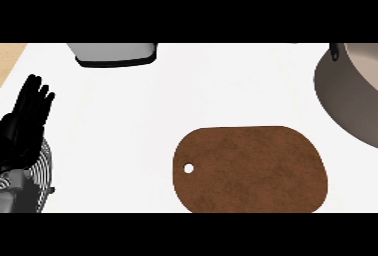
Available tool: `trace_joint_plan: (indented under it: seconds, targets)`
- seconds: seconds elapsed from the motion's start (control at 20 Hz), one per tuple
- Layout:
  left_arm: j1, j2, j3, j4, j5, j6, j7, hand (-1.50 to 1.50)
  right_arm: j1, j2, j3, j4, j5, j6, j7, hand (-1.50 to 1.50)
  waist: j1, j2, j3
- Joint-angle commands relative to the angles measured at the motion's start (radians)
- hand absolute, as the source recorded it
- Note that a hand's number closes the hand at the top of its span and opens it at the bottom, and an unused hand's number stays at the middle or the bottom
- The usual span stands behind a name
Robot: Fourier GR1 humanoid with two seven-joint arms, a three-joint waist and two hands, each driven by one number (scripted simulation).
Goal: Pick the sweet potato from the cutting board and place it in the pot
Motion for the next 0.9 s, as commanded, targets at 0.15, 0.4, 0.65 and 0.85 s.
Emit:
trace_joint_plan:
  seconds: [0.15,0.4,0.65,0.85]
  targets:
    - [0.009,-0.017,-0.034,-0.038,-0.006,-0.005,0.022,0.00,-0.007,0.006,-0.389,0.068,-0.408,0.096,0.009,1.50,0.036,0.006,-0.001]
    - [-0.088,-0.032,-0.048,0.048,-0.033,0.007,0.013,0.00,-0.135,-0.053,-0.469,0.286,-0.471,0.182,0.059,1.50,0.067,0.017,0.001]
    - [-0.027,-0.064,-0.070,0.024,-0.042,0.003,-0.014,0.00,-0.290,-0.127,-0.430,0.405,-0.513,0.242,0.203,1.50,0.089,0.018,0.001]
    - [-0.027,-0.024,-0.046,-0.022,-0.023,-0.031,0.014,0.00,-0.430,-0.187,-0.414,0.665,-0.475,0.321,0.136,1.50,0.091,0.016,0.002]
